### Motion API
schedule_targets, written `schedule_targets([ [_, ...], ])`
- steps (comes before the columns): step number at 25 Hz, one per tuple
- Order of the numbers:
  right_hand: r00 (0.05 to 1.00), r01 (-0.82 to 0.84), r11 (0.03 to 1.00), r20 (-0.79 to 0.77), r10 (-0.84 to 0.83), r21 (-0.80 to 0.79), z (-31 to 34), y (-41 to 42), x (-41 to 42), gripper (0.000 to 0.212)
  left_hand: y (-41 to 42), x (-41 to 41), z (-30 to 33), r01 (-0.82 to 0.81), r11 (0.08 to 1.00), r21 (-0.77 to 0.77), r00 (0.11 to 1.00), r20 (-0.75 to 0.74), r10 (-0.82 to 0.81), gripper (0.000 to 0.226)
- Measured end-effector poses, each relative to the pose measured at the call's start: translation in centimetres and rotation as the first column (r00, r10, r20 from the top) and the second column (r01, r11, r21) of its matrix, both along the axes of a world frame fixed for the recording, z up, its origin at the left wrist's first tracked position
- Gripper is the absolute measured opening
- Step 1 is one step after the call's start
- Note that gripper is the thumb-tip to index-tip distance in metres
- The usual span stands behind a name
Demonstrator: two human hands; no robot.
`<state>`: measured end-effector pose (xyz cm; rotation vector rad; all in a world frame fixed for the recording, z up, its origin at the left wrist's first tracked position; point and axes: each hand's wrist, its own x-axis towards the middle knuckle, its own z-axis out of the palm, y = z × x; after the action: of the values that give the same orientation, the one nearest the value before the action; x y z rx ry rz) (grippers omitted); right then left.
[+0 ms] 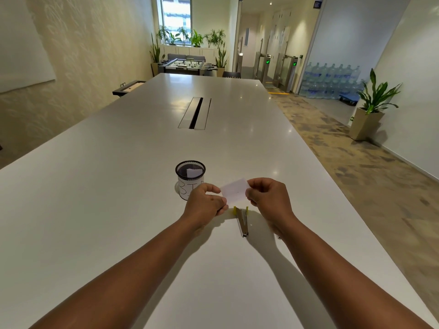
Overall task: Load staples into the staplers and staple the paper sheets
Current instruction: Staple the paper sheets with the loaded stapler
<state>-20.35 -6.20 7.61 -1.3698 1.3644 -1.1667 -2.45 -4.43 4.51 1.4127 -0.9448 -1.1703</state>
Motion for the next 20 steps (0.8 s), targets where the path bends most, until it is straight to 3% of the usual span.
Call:
schedule_targets([
  [3, 0.989, -0.009, 0.994, -0.147, -0.007, -0.108, 0.6, -1.3, 0.8, 0.022, 0.2, 1.0, -2.0, -0.014, 1.000, 0.011, 0.973, 0.230, 0.011, 0.013],
  [5, 0.978, -0.026, 0.984, -0.206, -0.011, -0.178, 1.3, -2.4, 1.7, 0.023, 0.4, 1.7, -3.0, 0.027, 1.000, 0.008, 0.865, 0.501, -0.028, 0.015],
  [7, 0.968, -0.048, 0.964, -0.251, -0.020, -0.261, 2.0, -3.5, 3.0, 0.022, 0.3, 2.3, -3.7, 0.090, 0.996, 0.019, 0.774, 0.628, -0.082, 0.017],
  [15, 0.922, -0.180, 0.883, -0.387, -0.003, -0.434, 2.0, -7.0, 8.7, 0.022, -0.6, 4.9, -3.8, 0.229, 0.966, 0.118, 0.796, 0.549, -0.255, 0.015],
  [20, 0.812, -0.356, 0.828, -0.582, 0.044, -0.433, 0.5, -8.1, 10.7, 0.026, -0.9, 6.3, -3.7, 0.239, 0.962, 0.129, 0.807, 0.526, -0.271, 0.011],
])
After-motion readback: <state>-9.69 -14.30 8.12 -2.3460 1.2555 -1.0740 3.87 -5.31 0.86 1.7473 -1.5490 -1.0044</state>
